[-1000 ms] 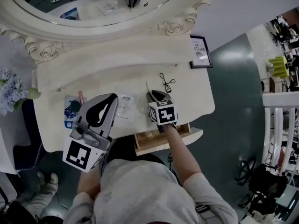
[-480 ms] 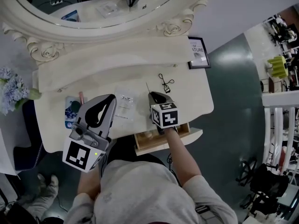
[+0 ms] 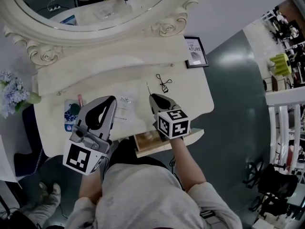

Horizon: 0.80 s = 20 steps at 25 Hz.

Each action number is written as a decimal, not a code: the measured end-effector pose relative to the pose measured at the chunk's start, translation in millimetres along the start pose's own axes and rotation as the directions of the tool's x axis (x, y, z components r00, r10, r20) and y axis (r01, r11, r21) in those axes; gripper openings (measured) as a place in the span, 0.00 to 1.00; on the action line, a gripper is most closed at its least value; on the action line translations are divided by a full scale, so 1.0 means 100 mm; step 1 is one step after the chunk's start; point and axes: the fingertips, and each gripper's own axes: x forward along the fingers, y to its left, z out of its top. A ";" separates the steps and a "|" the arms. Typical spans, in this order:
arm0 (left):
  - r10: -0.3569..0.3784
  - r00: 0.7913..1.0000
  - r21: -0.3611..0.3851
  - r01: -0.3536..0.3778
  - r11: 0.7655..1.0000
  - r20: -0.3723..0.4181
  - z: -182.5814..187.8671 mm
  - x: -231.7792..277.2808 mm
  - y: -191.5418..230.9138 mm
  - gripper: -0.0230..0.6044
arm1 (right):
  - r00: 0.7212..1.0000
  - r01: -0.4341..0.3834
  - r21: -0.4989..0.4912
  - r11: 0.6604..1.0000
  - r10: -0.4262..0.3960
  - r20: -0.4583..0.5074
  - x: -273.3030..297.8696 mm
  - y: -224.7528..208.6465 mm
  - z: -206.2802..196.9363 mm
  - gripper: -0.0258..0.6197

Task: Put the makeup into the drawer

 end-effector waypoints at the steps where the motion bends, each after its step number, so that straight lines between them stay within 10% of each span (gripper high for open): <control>1: -0.002 1.000 0.001 0.002 1.000 0.002 0.01 0.00 -0.02 0.05 | 1.000 -0.007 0.002 1.000 0.007 0.014 -0.04 0.02 0.02 0.10; 20: -0.032 0.999 0.030 0.031 0.999 0.030 0.16 -0.02 -0.36 0.06 | 0.940 -0.204 -0.025 0.979 0.203 0.275 -0.88 0.38 0.35 0.10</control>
